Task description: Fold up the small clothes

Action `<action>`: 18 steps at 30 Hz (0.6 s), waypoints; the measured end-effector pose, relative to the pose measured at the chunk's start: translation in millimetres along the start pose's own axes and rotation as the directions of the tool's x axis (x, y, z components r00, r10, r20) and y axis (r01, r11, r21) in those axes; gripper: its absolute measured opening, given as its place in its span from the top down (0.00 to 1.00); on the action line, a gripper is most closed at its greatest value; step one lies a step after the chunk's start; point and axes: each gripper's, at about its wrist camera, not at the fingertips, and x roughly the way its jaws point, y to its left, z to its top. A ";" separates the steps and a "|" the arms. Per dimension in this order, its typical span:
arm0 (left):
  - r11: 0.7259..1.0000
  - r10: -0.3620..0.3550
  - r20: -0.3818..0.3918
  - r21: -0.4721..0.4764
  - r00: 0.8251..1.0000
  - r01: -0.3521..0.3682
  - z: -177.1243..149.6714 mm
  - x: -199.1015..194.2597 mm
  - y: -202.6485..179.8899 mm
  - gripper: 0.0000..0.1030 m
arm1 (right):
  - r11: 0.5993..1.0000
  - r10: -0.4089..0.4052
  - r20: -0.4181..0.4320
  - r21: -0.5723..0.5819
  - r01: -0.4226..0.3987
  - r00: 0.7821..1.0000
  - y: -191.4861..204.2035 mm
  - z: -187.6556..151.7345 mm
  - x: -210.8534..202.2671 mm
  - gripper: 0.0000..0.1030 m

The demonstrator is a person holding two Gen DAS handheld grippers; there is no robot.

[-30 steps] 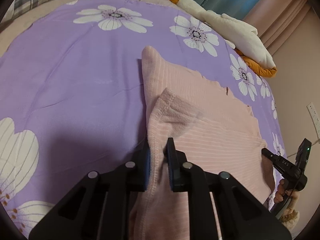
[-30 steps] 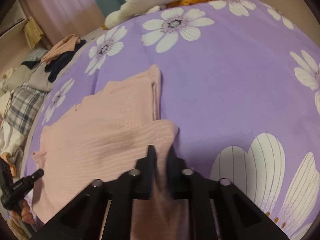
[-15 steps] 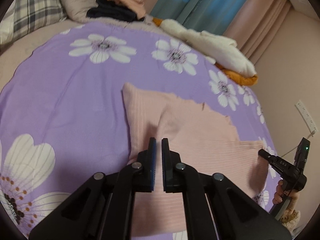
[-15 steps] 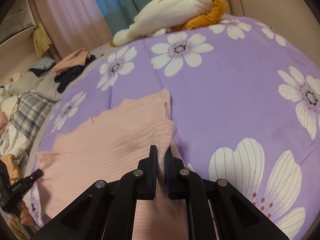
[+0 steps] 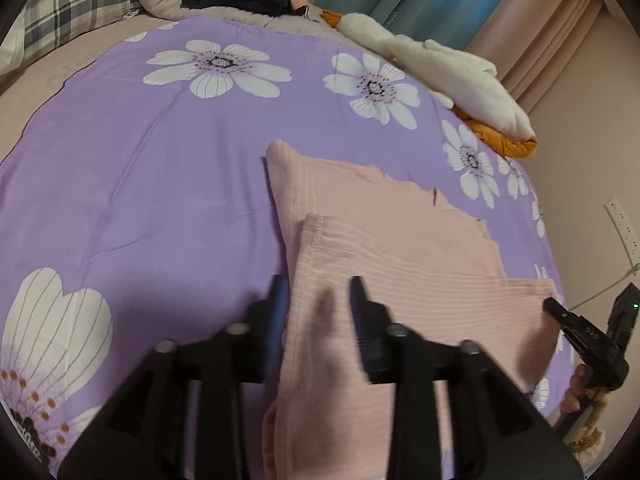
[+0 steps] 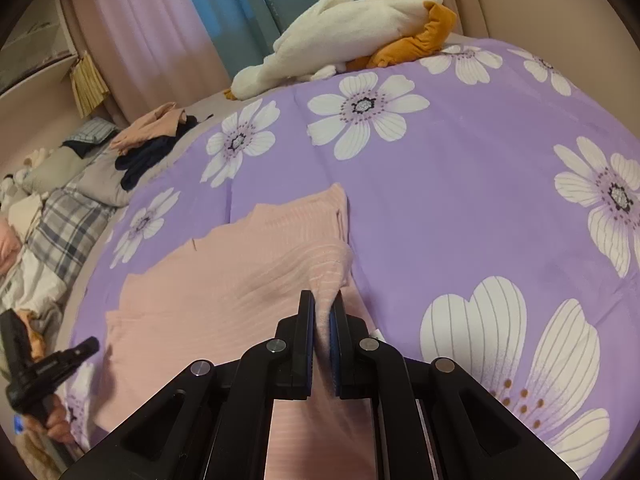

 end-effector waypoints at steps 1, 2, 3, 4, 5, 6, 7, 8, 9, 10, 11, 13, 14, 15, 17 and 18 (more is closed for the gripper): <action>1.000 -0.004 -0.004 -0.001 1.000 0.004 0.4 3.4 0.2 0.60 | 1.000 0.002 0.000 -0.001 -0.002 1.000 -0.2 -0.2 0.4 0.91; 1.000 -0.007 -0.007 0.001 1.000 0.008 0.5 7.0 0.2 0.60 | 1.000 0.001 -0.001 0.000 -0.001 1.000 -0.4 -0.4 0.6 0.91; 1.000 0.002 -0.014 0.001 1.000 -0.002 0.0 11.5 0.2 0.60 | 1.000 -0.001 -0.003 0.000 0.001 1.000 -0.3 -0.6 1.1 0.91; 1.000 0.018 -0.025 0.006 1.000 -0.018 -0.6 15.7 0.5 0.63 | 1.000 -0.003 -0.004 -0.002 0.003 1.000 -0.4 -1.6 1.7 0.91; 0.999 0.038 -0.035 0.014 0.999 -0.038 -1.8 19.9 0.6 0.65 | 1.000 -0.005 -0.006 -0.003 0.005 1.000 -0.1 -2.5 2.2 0.91; 0.998 0.054 -0.040 0.019 0.998 -0.053 -4.0 22.8 0.9 0.81 | 1.000 -0.007 -0.008 -0.005 0.007 1.000 0.1 -3.3 2.8 0.91; 0.999 0.047 -0.045 0.024 0.998 -0.046 -6.1 24.1 1.2 0.89 | 1.000 -0.009 -0.010 -0.008 0.009 1.000 0.8 -4.0 3.1 0.91; 0.999 0.048 -0.033 0.025 0.998 -0.047 -8.3 22.4 0.9 0.89 | 1.000 -0.010 -0.011 -0.011 0.009 1.000 1.2 -4.2 3.5 0.91; 0.998 0.056 -0.019 0.030 0.998 -0.056 -10.0 19.4 -0.5 0.91 | 1.000 -0.009 -0.011 -0.013 0.009 1.000 1.7 -4.4 3.0 0.91; 0.997 0.062 -0.013 0.036 0.998 -0.061 -10.8 16.6 -2.5 0.92 | 1.000 -0.007 -0.009 -0.015 0.007 1.000 2.3 -4.8 1.7 0.91; 0.997 0.066 -0.005 0.037 0.998 -0.066 -11.1 13.2 -4.2 0.93 | 1.000 -0.006 -0.006 -0.016 0.006 1.000 2.3 -4.9 0.8 0.91; 0.998 0.060 0.014 0.031 0.998 -0.060 -10.7 4.5 -7.4 0.95 | 1.000 -0.005 0.002 -0.017 0.005 1.000 2.9 -4.6 -2.4 0.91; 0.998 0.054 0.026 0.044 0.998 -0.055 -10.3 -2.1 -9.8 0.97 | 1.000 -0.004 0.006 -0.018 0.004 1.000 3.9 -4.5 -4.7 0.91; 0.998 0.037 0.032 0.054 0.999 -0.039 -9.9 -6.9 -11.7 0.96 | 1.000 -0.002 0.009 -0.021 0.002 1.000 4.1 -3.6 -5.5 0.91; 0.999 0.007 0.043 0.050 0.999 -0.009 -8.8 -14.5 -13.0 0.97 | 1.000 0.003 0.018 -0.028 -0.003 1.000 5.4 -2.5 -8.6 0.91; 0.998 0.006 0.046 0.058 0.999 -0.009 -8.3 -16.6 -14.8 0.97 | 1.000 0.005 0.023 -0.029 -0.004 1.000 5.9 -2.3 -9.8 0.91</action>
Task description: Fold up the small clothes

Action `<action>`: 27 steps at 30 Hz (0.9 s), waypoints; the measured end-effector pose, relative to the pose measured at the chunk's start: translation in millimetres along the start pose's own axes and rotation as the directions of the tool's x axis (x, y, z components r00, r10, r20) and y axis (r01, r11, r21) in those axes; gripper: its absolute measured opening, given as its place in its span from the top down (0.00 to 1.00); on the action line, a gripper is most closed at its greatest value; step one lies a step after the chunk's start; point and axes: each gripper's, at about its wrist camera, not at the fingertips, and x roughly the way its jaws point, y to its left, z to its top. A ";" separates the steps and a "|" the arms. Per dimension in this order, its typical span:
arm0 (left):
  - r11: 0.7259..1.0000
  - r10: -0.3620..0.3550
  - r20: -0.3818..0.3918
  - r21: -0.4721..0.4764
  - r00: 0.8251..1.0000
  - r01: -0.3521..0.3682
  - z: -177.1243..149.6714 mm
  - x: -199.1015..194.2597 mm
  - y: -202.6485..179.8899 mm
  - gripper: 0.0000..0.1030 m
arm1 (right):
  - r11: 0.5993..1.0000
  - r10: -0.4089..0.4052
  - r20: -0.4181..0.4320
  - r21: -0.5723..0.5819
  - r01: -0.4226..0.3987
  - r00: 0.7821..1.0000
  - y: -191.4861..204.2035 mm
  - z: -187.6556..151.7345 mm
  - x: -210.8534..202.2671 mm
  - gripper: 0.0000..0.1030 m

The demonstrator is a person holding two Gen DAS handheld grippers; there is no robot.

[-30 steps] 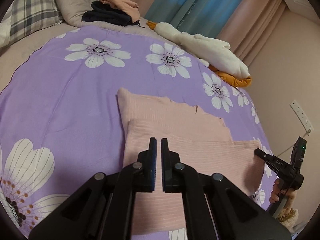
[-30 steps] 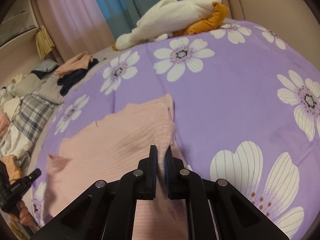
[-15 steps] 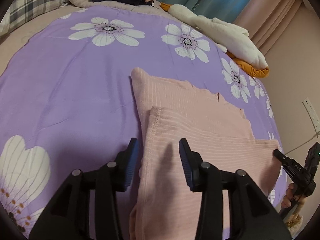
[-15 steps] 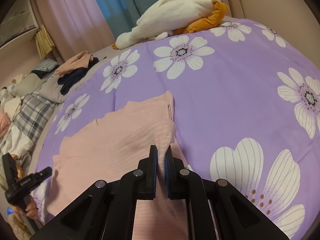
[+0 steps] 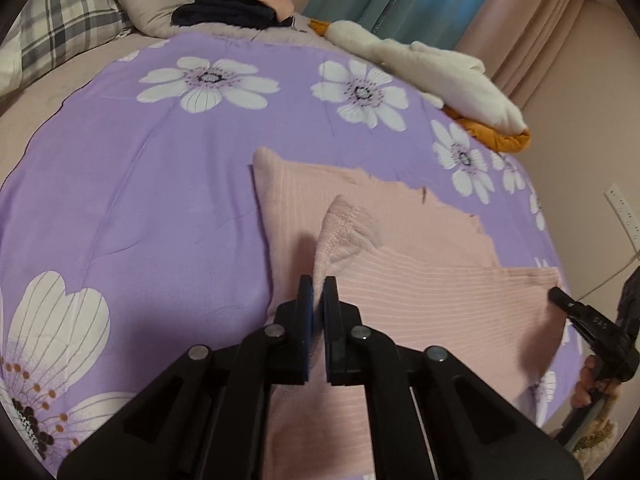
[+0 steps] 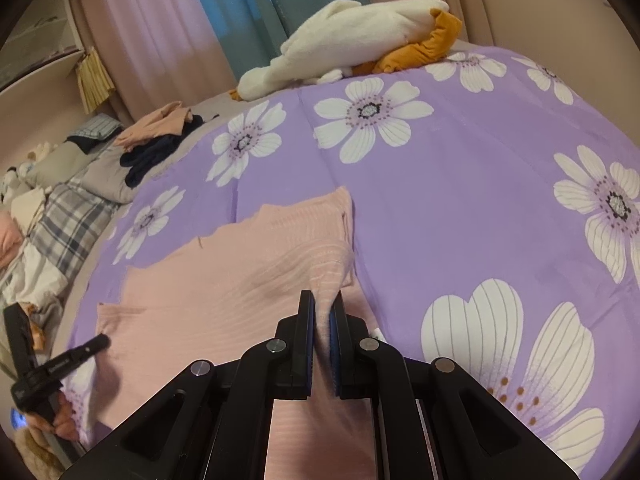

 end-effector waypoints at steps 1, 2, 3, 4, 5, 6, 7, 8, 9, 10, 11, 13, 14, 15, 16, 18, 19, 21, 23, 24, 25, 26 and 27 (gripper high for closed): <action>1.000 0.002 0.010 0.009 1.000 -0.002 0.7 -2.6 -1.7 0.98 | 1.000 0.002 0.004 0.000 -0.002 1.000 0.9 0.3 -1.1 0.91; 1.000 -0.004 0.016 0.017 1.000 0.003 2.3 -4.0 -3.3 0.97 | 1.000 0.005 0.007 -0.001 -0.005 1.000 1.9 0.6 -1.7 0.91; 1.000 -0.008 0.020 0.012 1.000 0.008 4.2 -4.9 -3.9 0.98 | 1.000 0.007 0.008 -0.002 -0.007 1.000 2.4 1.5 -1.5 0.91; 1.000 -0.006 0.021 0.000 1.000 0.006 6.6 -5.7 -3.9 0.98 | 1.000 0.007 0.011 -0.005 -0.007 1.000 3.8 1.9 -1.9 0.91; 1.000 -0.006 0.025 -0.001 1.000 0.006 9.2 -6.7 -4.7 0.98 | 1.000 0.007 0.013 -0.008 -0.007 1.000 5.4 2.6 -2.2 0.91; 1.000 -0.006 0.039 0.001 0.999 0.006 12.9 -9.0 -5.5 0.98 | 1.000 0.006 0.016 -0.012 -0.006 1.000 5.9 3.9 -1.9 0.91; 1.000 -0.007 0.046 0.005 0.999 0.007 15.8 -10.9 -6.3 0.98 | 1.000 0.004 0.021 -0.016 -0.003 1.000 7.3 6.2 -2.5 0.91; 1.000 -0.013 0.054 0.007 0.998 0.012 19.4 -12.9 -6.8 0.98 | 1.000 0.002 0.027 -0.018 -0.001 1.000 7.9 9.0 -3.4 0.91; 1.000 -0.021 0.063 0.006 0.998 0.020 23.7 -14.8 -7.3 0.98 | 1.000 -0.001 0.035 -0.021 0.002 0.999 8.5 12.6 -4.2 0.91; 1.000 -0.024 0.069 0.005 0.997 0.023 27.6 -16.2 -7.1 0.98 | 1.000 -0.003 0.045 -0.025 0.004 0.999 9.4 17.7 -5.4 0.91; 1.000 -0.024 0.077 0.006 0.997 0.023 31.7 -17.5 -7.3 0.98 | 1.000 -0.003 0.057 -0.029 0.005 0.998 10.2 23.5 -6.4 0.91; 1.000 -0.019 0.098 0.012 0.995 0.018 39.9 -19.3 -8.4 0.98 | 0.999 -0.003 0.070 -0.036 0.005 0.998 11.7 33.0 -6.7 0.91; 1.000 -0.020 0.104 0.013 0.994 0.018 44.2 -19.4 -8.7 0.98 | 0.999 -0.004 0.074 -0.039 0.007 0.997 12.3 37.9 -6.0 0.91; 1.000 -0.024 0.112 0.010 0.993 0.023 48.9 -19.1 -8.4 0.97 | 0.999 -0.007 0.077 -0.045 0.010 0.997 12.9 42.3 -4.9 0.91; 1.000 -0.029 0.118 0.005 0.993 0.028 53.4 -18.5 -7.4 0.97 | 0.999 -0.010 0.080 -0.051 0.014 0.997 14.2 48.3 -2.6 0.91; 0.999 -0.033 0.127 0.001 0.991 0.033 62.8 -15.2 -6.6 0.97 | 0.998 -0.013 0.077 -0.058 0.018 0.997 16.4 59.8 4.4 0.91; 0.999 -0.033 0.132 -0.003 0.991 0.033 66.7 -13.6 -5.7 0.97 | 0.998 -0.016 0.075 -0.063 0.020 0.997 17.3 64.7 8.3 0.91; 0.999 -0.034 0.132 -0.012 0.991 0.035 76.9 -5.7 -3.8 0.97 | 0.997 -0.026 0.071 -0.070 0.031 0.997 18.7 71.3 15.2 0.92; 0.999 -0.035 0.126 -0.019 0.991 0.037 84.9 2.8 -1.3 0.97 | 0.997 -0.030 0.065 -0.074 0.035 0.997 20.0 79.6 26.1 0.91; 0.999 -0.035 0.124 -0.023 0.992 0.038 89.1 7.9 0.2 0.97 | 0.997 -0.028 0.058 -0.073 0.032 0.998 19.6 83.1 32.3 0.91; 0.999 -0.034 0.122 -0.031 0.992 0.038 93.5 13.8 2.5 0.97 | 0.997 -0.027 0.045 -0.071 0.030 0.999 19.8 87.5 42.5 0.91; 0.999 -0.032 0.117 -0.035 0.993 0.037 96.6 18.8 4.1 0.97 | 0.997 -0.026 0.038 -0.070 0.029 0.999 18.2 90.1 47.4 0.91; 0.998 -0.029 0.112 -0.045 0.993 0.035 100.1 25.5 6.6 0.97 | 0.997 -0.034 0.027 -0.067 0.036 0.999 17.7 93.1 58.3 0.91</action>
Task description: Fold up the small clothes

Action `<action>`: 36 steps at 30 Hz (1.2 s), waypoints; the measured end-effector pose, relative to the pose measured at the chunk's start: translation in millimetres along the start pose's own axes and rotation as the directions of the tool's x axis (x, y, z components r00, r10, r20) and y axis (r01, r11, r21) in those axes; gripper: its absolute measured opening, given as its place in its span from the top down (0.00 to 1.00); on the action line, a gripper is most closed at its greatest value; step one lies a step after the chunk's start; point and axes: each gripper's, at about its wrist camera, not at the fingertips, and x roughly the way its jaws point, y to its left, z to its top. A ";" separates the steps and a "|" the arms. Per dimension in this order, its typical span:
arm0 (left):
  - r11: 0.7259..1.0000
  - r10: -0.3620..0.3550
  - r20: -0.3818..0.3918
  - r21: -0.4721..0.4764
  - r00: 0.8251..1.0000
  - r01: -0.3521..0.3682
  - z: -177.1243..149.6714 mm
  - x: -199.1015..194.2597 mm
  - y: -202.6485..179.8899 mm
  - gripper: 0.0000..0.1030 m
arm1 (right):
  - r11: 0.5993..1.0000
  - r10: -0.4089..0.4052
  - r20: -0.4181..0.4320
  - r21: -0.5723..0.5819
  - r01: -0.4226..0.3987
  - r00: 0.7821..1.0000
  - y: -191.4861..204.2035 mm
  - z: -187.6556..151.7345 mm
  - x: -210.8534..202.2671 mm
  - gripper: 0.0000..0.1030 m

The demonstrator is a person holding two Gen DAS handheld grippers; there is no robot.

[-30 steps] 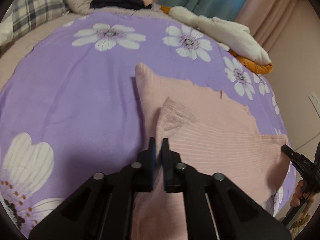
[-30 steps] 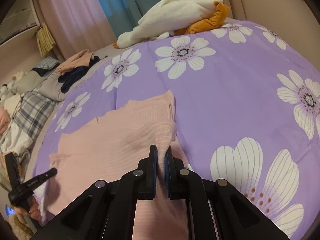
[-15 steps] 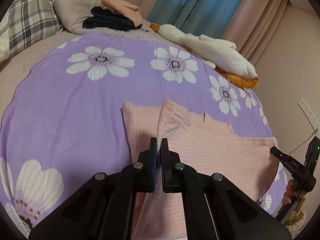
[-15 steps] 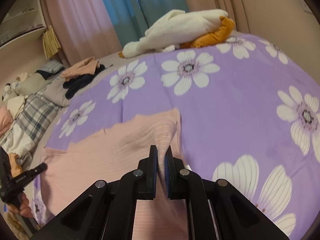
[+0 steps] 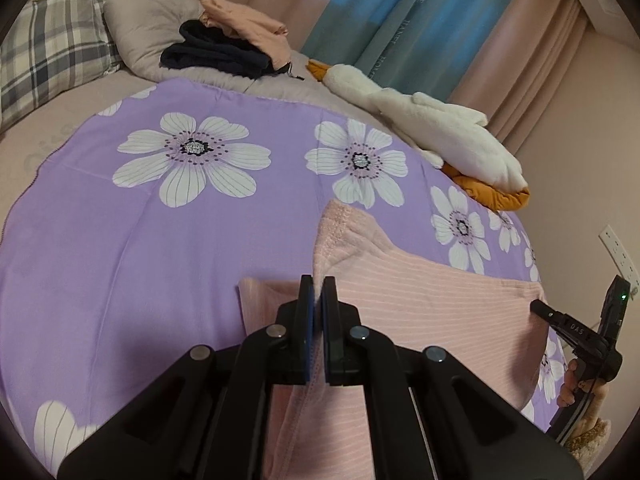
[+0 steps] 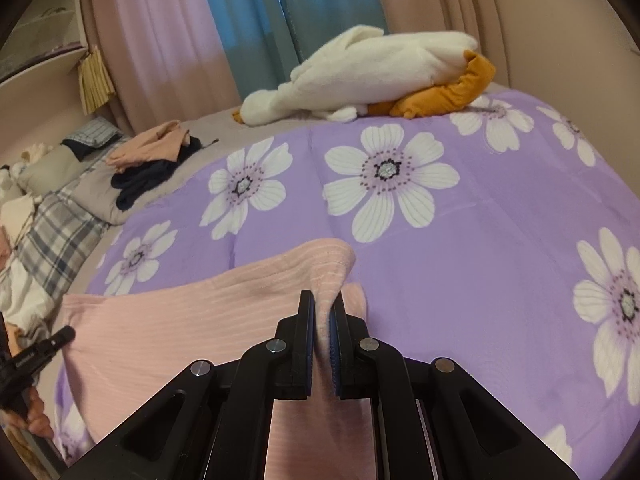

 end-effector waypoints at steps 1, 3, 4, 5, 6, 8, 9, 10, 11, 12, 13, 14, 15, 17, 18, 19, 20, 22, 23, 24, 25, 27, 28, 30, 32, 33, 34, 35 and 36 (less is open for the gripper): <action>1.000 0.002 -0.008 -0.010 1.000 -0.002 2.5 7.4 2.8 0.97 | 1.000 -0.011 -0.010 0.000 0.011 1.000 -0.6 1.1 7.2 0.91; 1.000 0.008 -0.018 -0.018 1.000 -0.008 6.5 18.6 7.9 0.97 | 1.000 -0.025 -0.035 -0.001 0.025 0.999 -1.5 1.9 25.8 0.91; 1.000 0.011 -0.024 -0.024 1.000 -0.012 7.3 24.5 10.4 0.97 | 1.000 -0.024 -0.048 0.000 0.024 0.999 -2.1 2.5 33.3 0.92; 1.000 0.012 -0.032 -0.027 0.999 -0.013 7.8 29.9 13.0 0.97 | 1.000 -0.025 -0.063 0.004 0.025 0.998 -3.4 2.9 40.7 0.92; 0.999 0.015 -0.043 -0.032 0.999 -0.016 7.3 36.5 15.7 0.97 | 1.000 -0.027 -0.084 0.011 0.028 0.996 -4.7 1.4 51.8 0.92; 0.999 0.032 -0.067 -0.035 0.997 -0.034 4.9 48.8 20.6 0.97 | 0.999 -0.032 -0.110 0.015 0.034 0.993 -7.2 -0.6 64.9 0.92; 0.998 0.044 -0.079 -0.035 0.996 -0.047 2.9 55.7 23.7 0.97 | 0.999 -0.036 -0.127 0.019 0.038 0.991 -8.9 -2.2 72.8 0.92; 0.998 0.053 -0.090 -0.035 0.995 -0.056 1.4 60.9 26.0 0.97 | 0.999 -0.043 -0.146 0.023 0.047 0.988 -10.5 -4.7 81.4 0.91; 0.997 0.062 -0.101 -0.033 0.993 -0.066 -0.2 65.9 28.5 0.97 | 0.998 -0.049 -0.160 0.023 0.053 0.986 -11.4 -6.0 88.1 0.92; 0.997 0.073 -0.110 -0.031 0.991 -0.076 -1.8 70.8 31.2 0.97 | 0.998 -0.055 -0.175 0.023 0.060 0.983 -12.2 -8.0 94.8 0.91; 0.996 0.082 -0.117 -0.030 0.990 -0.086 -3.2 73.8 33.3 0.97 | 0.997 -0.068 -0.193 0.019 0.073 0.979 -13.1 -12.1 101.9 0.91; 0.995 0.090 -0.125 -0.030 0.988 -0.094 -4.5 77.0 35.5 0.97 | 0.997 -0.074 -0.202 0.015 0.079 0.977 -13.8 -13.1 105.9 0.91; 0.994 0.097 -0.136 -0.030 0.986 -0.102 -6.2 80.5 37.5 0.97 | 0.996 -0.080 -0.210 0.009 0.084 0.974 -14.1 -15.4 109.7 0.91; 0.993 0.109 -0.151 -0.032 0.982 -0.115 -8.7 85.9 40.5 0.97 | 0.996 -0.081 -0.222 0.008 0.085 0.972 -14.7 -19.5 113.7 0.91; 0.992 0.117 -0.161 -0.030 0.980 -0.123 -10.6 88.6 41.8 0.96 | 0.996 -0.082 -0.222 0.006 0.085 0.972 -14.7 -19.5 114.3 0.91; 0.991 0.123 -0.170 -0.030 0.978 -0.130 -12.6 91.0 42.7 0.96 | 0.996 -0.083 -0.221 0.004 0.086 0.972 -14.6 -19.8 113.7 0.91; 0.990 0.130 -0.180 -0.028 0.975 -0.137 -14.8 93.9 43.5 0.96 | 0.996 -0.084 -0.222 0.003 0.087 0.972 -14.7 -20.0 113.5 0.91; 0.989 0.138 -0.180 -0.025 0.974 -0.145 -16.5 96.0 43.5 0.94 | 0.996 -0.083 -0.224 0.006 0.087 0.971 -16.0 -21.0 114.0 0.92; 0.989 0.141 -0.179 -0.024 0.974 -0.147 -16.7 96.0 43.1 0.94 | 0.996 -0.081 -0.224 0.009 0.085 0.971 -17.2 -20.6 115.7 0.92; 0.989 0.142 -0.180 -0.022 0.973 -0.149 -16.6 95.7 42.8 0.94 | 0.996 -0.080 -0.223 0.011 0.084 0.972 -17.9 -20.2 116.5 0.92; 0.989 0.141 -0.182 -0.025 0.973 -0.148 -16.4 95.5 43.1 0.94 | 0.996 -0.080 -0.222 0.009 0.084 0.972 -17.8 -20.1 116.5 0.91; 0.989 0.134 -0.186 -0.033 0.973 -0.143 -15.7 93.3 43.5 0.94 | 0.996 -0.088 -0.221 -0.001 0.090 0.971 -16.3 -19.8 115.1 0.91; 0.989 0.134 -0.188 -0.033 0.973 -0.142 -15.4 90.9 42.7 0.92 | 0.996 -0.093 -0.222 -0.003 0.095 0.971 -15.8 -19.1 114.9 0.90; 0.990 0.129 -0.180 -0.031 0.975 -0.137 -14.7 82.1 39.4 0.80 | 0.995 -0.101 -0.217 -0.010 0.101 0.971 -13.2 -18.8 108.8 0.74; 0.989 0.136 -0.161 -0.029 0.978 -0.142 -14.3 71.1 35.5 0.53 | 0.995 -0.098 -0.203 -0.010 0.098 0.974 -10.8 -18.2 100.2 0.48; 0.988 0.145 -0.150 -0.027 0.978 -0.151 -14.5 64.2 33.6 0.41 | 0.994 -0.105 -0.189 -0.013 0.104 0.976 -9.0 -17.9 93.5 0.40; 0.988 0.147 -0.140 -0.025 0.979 -0.152 -14.9 58.1 32.0 0.39 | 0.993 -0.117 -0.169 -0.021 0.115 0.979 -6.7 -17.4 82.7 0.39; 0.989 0.141 -0.135 -0.022 0.981 -0.146 -15.6 52.3 31.0 0.39 | 0.993 -0.121 -0.160 -0.025 0.118 0.980 -5.5 -17.1 77.8 0.39; 0.990 0.131 -0.142 -0.025 0.981 -0.136 -17.1 46.9 30.9 0.36 | 0.992 -0.123 -0.146 -0.023 0.121 0.982 -5.1 -17.4 66.5 0.38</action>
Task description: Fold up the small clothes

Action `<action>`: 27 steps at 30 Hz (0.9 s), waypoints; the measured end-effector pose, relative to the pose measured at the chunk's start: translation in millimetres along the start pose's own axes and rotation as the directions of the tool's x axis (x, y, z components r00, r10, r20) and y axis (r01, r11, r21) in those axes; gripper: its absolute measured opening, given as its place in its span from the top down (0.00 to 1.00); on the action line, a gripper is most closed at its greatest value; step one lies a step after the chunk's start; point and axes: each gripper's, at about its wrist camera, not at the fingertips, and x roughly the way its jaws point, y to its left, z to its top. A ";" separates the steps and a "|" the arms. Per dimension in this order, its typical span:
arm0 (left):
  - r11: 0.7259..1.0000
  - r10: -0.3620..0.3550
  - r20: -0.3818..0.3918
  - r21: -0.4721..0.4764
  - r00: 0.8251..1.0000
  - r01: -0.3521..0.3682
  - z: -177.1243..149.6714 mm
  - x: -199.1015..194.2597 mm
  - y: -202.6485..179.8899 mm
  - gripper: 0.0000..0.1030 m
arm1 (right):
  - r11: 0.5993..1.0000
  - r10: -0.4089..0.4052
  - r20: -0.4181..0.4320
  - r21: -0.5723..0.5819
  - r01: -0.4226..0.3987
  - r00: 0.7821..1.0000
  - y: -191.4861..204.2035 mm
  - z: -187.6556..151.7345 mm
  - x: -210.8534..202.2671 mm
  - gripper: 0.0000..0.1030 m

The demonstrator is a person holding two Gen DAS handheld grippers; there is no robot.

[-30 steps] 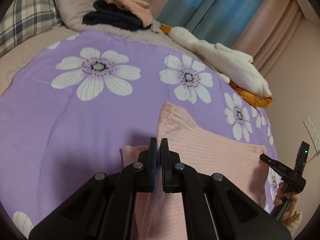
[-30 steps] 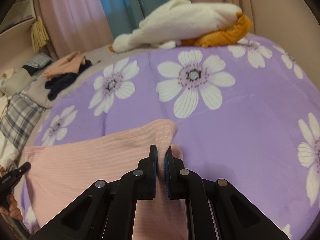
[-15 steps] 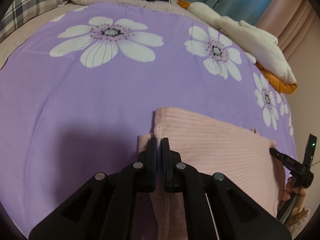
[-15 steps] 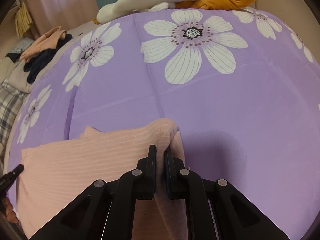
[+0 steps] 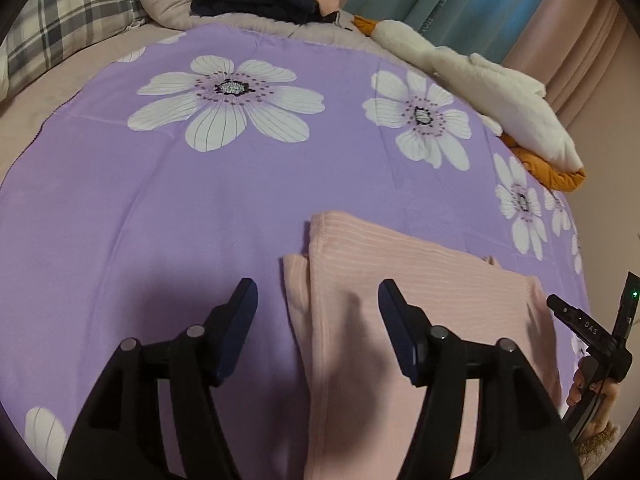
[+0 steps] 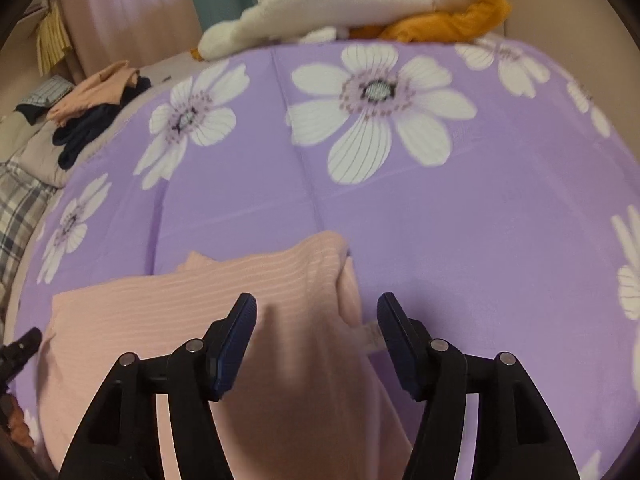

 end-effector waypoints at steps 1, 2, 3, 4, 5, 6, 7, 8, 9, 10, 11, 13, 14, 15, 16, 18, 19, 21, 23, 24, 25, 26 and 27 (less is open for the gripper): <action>1.000 -0.009 -0.011 -0.006 1.000 0.009 -2.3 -3.2 0.9 0.31 | 1.000 0.001 0.006 0.007 -0.001 1.000 -1.5 -1.4 -6.2 0.33; 1.000 -0.021 -0.022 -0.015 1.000 0.021 -5.2 -5.9 2.4 0.30 | 1.000 0.004 0.011 0.018 -0.005 1.000 -3.7 -3.7 -12.9 0.31; 0.999 -0.037 -0.034 -0.026 0.999 0.036 -9.9 -8.7 4.1 0.30 | 0.999 0.014 0.016 0.029 -0.015 1.000 -5.8 -7.4 -20.5 0.29; 0.998 -0.051 -0.047 -0.029 0.998 0.050 -14.6 -9.9 5.1 0.30 | 0.999 0.031 0.020 0.040 -0.032 0.999 -9.2 -13.0 -28.8 0.28; 0.998 -0.057 -0.061 -0.030 0.996 0.056 -18.9 -10.1 5.1 0.30 | 0.997 0.045 0.020 0.054 -0.046 0.999 -12.1 -17.7 -34.2 0.28; 0.998 -0.060 -0.081 -0.030 0.995 0.058 -24.7 -9.8 4.9 0.30 | 0.996 0.059 0.014 0.073 -0.060 0.998 -16.0 -23.8 -38.9 0.27; 0.998 -0.064 -0.095 -0.028 0.993 0.062 -30.0 -8.9 4.8 0.30 | 0.992 0.077 0.006 0.100 -0.077 0.997 -21.4 -32.3 -43.4 0.27; 0.998 -0.066 -0.106 -0.027 0.992 0.064 -34.1 -7.7 4.4 0.30 | 0.987 0.094 -0.002 0.131 -0.093 0.996 -27.7 -41.3 -46.7 0.27; 0.998 -0.067 -0.123 -0.028 0.990 0.064 -39.0 -5.9 4.0 0.31 | 0.984 0.100 -0.006 0.152 -0.098 0.995 -30.4 -46.5 -48.4 0.27; 0.997 -0.072 -0.140 -0.033 0.988 0.068 -43.1 -3.8 3.7 0.31 | 0.977 0.103 -0.013 0.189 -0.098 0.995 -36.9 -55.4 -50.3 0.27; 0.997 -0.078 -0.152 -0.039 0.985 0.073 -45.9 -2.7 3.7 0.32 | 0.972 0.102 -0.026 0.215 -0.094 0.994 -41.0 -63.2 -51.2 0.27; 0.995 -0.097 -0.164 -0.044 0.982 0.091 -51.4 -3.1 2.1 0.32 | 0.966 0.109 -0.047 0.243 -0.094 0.993 -46.7 -78.0 -53.1 0.27; 0.994 -0.107 -0.165 -0.041 0.980 0.101 -53.2 -3.5 0.7 0.32 | 0.962 0.114 -0.057 0.254 -0.096 0.992 -48.9 -85.3 -53.6 0.27; 0.992 -0.121 -0.172 -0.039 0.978 0.116 -54.7 -2.9 -0.8 0.32 | 0.959 0.122 -0.060 0.266 -0.101 0.991 -49.7 -90.9 -54.9 0.27; 0.991 -0.136 -0.181 -0.042 0.974 0.130 -55.7 -1.3 -1.5 0.32 | 0.952 0.139 -0.069 0.283 -0.114 0.988 -51.0 -98.3 -54.4 0.27; 0.988 -0.151 -0.192 -0.051 0.970 0.143 -58.0 2.2 -2.7 0.32 | 0.945 0.158 -0.073 0.301 -0.129 0.985 -51.5 -106.5 -55.0 0.27; 0.988 -0.153 -0.188 -0.046 0.970 0.147 -58.4 3.2 -4.1 0.32 | 0.939 0.175 -0.076 0.314 -0.143 0.982 -51.0 -111.2 -53.4 0.27; 0.987 -0.158 -0.190 -0.045 0.969 0.152 -58.4 4.8 -5.9 0.33 | 0.920 0.228 -0.066 0.340 -0.192 0.972 -50.1 -116.8 -51.2 0.27; 0.986 -0.168 -0.192 -0.045 0.967 0.162 -57.4 7.3 -7.6 0.37 | 0.911 0.254 -0.064 0.351 -0.217 0.965 -48.0 -118.0 -47.7 0.27; 0.984 -0.178 -0.196 -0.051 0.964 0.171 -56.6 9.4 -8.7 0.40 | 0.910 0.255 -0.059 0.352 -0.219 0.965 -46.6 -117.8 -47.4 0.27; 0.982 -0.190 -0.201 -0.058 0.961 0.181 -55.9 11.4 -9.2 0.44 | 0.907 0.265 -0.049 0.352 -0.231 0.963 -44.3 -116.3 -45.7 0.27; 0.979 -0.202 -0.207 -0.069 0.957 0.192 -54.8 14.9 -10.5 0.45 | 0.901 0.287 -0.041 0.350 -0.255 0.957 -41.5 -114.6 -42.6 0.27; 0.979 -0.201 -0.209 -0.070 0.957 0.191 -54.6 16.8 -11.8 0.46 | 0.897 0.299 -0.036 0.352 -0.268 0.954 -40.3 -115.5 -41.6 0.30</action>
